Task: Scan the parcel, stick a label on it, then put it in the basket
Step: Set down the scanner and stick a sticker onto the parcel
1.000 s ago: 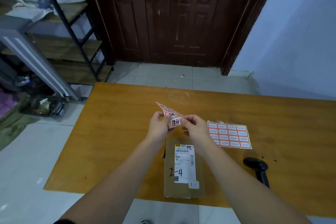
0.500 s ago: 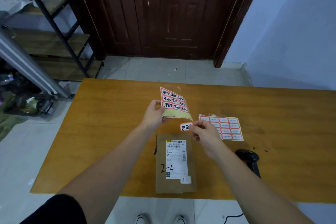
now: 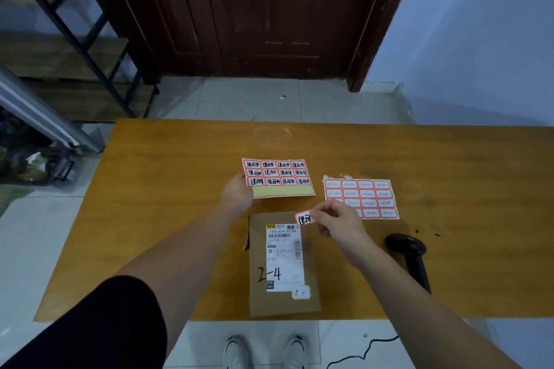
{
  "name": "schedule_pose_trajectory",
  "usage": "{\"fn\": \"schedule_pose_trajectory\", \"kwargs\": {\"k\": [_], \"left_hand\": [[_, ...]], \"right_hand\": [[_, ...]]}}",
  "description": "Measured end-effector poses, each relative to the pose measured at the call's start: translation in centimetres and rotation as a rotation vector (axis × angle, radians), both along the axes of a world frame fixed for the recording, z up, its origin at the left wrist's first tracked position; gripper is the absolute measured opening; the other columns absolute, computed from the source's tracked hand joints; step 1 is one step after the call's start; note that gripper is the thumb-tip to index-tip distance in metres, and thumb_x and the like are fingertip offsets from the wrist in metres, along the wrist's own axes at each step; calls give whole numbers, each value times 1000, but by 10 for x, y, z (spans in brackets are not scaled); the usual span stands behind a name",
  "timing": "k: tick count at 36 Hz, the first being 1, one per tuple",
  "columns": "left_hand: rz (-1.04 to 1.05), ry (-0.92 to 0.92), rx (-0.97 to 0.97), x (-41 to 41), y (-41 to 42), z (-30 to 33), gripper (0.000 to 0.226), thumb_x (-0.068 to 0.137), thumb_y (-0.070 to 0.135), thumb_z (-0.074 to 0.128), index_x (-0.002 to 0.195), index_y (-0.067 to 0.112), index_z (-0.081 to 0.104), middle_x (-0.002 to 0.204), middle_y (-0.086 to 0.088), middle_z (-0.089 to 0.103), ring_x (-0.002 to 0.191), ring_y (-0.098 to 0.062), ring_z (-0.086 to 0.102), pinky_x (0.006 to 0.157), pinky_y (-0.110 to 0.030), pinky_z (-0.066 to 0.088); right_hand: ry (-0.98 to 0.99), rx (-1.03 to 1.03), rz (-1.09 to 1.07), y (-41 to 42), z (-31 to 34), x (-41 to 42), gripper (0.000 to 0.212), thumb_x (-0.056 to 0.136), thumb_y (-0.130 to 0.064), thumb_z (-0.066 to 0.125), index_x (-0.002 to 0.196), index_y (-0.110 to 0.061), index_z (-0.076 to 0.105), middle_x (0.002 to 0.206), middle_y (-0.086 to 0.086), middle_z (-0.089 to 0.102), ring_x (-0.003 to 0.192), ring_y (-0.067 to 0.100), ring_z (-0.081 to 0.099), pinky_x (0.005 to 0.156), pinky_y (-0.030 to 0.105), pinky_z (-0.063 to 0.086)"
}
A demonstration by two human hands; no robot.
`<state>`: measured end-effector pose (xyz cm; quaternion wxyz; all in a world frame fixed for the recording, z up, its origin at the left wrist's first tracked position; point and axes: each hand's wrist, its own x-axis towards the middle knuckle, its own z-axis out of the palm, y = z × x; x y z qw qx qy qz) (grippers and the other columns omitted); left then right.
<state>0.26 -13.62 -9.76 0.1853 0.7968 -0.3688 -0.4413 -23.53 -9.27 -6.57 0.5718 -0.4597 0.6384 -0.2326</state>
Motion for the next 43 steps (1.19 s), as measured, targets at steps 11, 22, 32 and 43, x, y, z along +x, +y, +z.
{"fn": "schedule_pose_trajectory", "kwargs": {"k": [11,22,32,43], "left_hand": [[-183,-48,-270,-13,32,32,25,101,32,64,122,19,70,116,2,71,97,-14,63,77,-29,46],[-136,148,-172,-30,69,24,15,97,25,73,100,13,80,93,5,75,89,-13,67,68,-23,49],[-135,-74,-46,-42,71,12,28,98,41,67,76,25,71,74,5,70,65,-13,60,54,-27,41],[-154,-303,-33,-57,73,8,25,95,51,64,84,28,65,82,4,73,79,-20,72,68,-33,62]], "right_hand": [[-17,-30,-51,5,2,18,2,97,-14,70,97,-13,71,93,8,75,75,18,69,66,25,55],[-14,-71,-45,11,-2,38,3,96,-14,72,95,-12,70,88,6,75,69,16,67,63,26,57],[223,-149,38,9,-20,49,7,93,-17,76,90,-12,72,86,3,76,75,19,73,66,32,62],[374,-194,107,2,-29,53,13,92,-16,76,81,-14,70,71,-6,67,57,5,64,45,12,46]]}}
